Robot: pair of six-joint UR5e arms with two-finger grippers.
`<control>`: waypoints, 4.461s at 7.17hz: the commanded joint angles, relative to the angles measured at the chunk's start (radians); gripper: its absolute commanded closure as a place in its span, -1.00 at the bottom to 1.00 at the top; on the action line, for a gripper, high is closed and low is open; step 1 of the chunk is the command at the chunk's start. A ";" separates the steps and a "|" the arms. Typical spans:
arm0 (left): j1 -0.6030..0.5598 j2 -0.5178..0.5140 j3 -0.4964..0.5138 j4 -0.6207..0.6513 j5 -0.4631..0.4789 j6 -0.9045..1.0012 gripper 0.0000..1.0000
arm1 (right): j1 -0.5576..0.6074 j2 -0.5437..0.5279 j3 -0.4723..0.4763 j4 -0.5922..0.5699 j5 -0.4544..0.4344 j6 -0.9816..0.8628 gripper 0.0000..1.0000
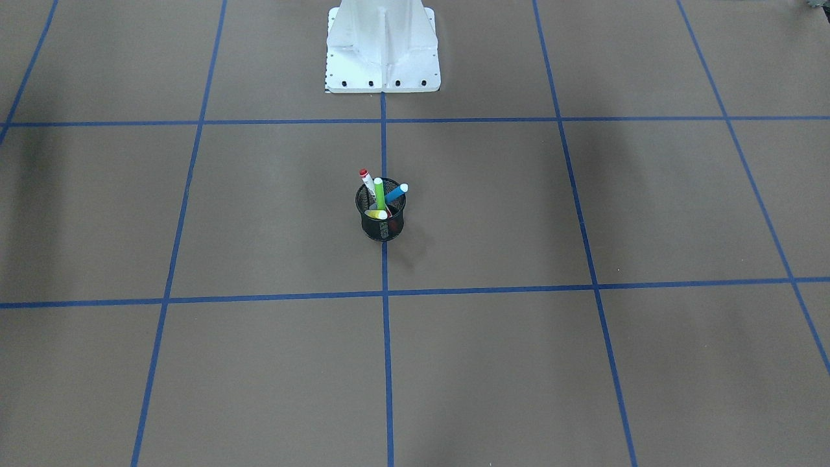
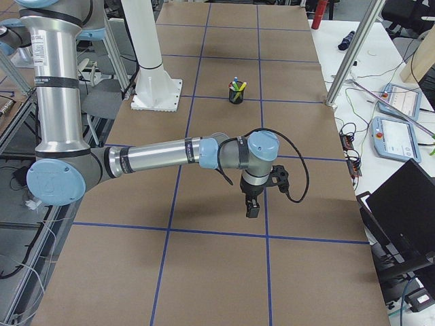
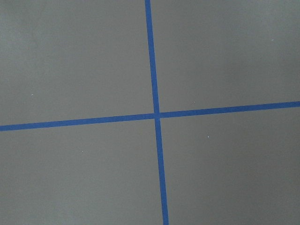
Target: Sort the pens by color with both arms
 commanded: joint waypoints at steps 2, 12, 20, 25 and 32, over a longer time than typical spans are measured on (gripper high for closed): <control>0.000 -0.008 -0.005 0.000 0.000 -0.001 -0.99 | 0.000 0.000 0.002 0.001 0.006 0.000 -1.00; 0.121 -0.142 -0.067 -0.170 -0.098 -0.083 -1.00 | -0.020 0.089 0.005 0.001 0.020 0.003 -1.00; 0.515 -0.536 -0.076 0.172 -0.026 -0.590 -1.00 | -0.147 0.222 0.008 0.001 0.020 0.242 -1.00; 0.753 -0.858 0.115 0.354 0.077 -0.656 -0.98 | -0.155 0.229 0.005 0.001 0.020 0.253 -1.00; 0.913 -1.064 0.404 0.348 0.114 -0.615 -0.34 | -0.158 0.227 -0.006 0.001 0.020 0.253 -1.00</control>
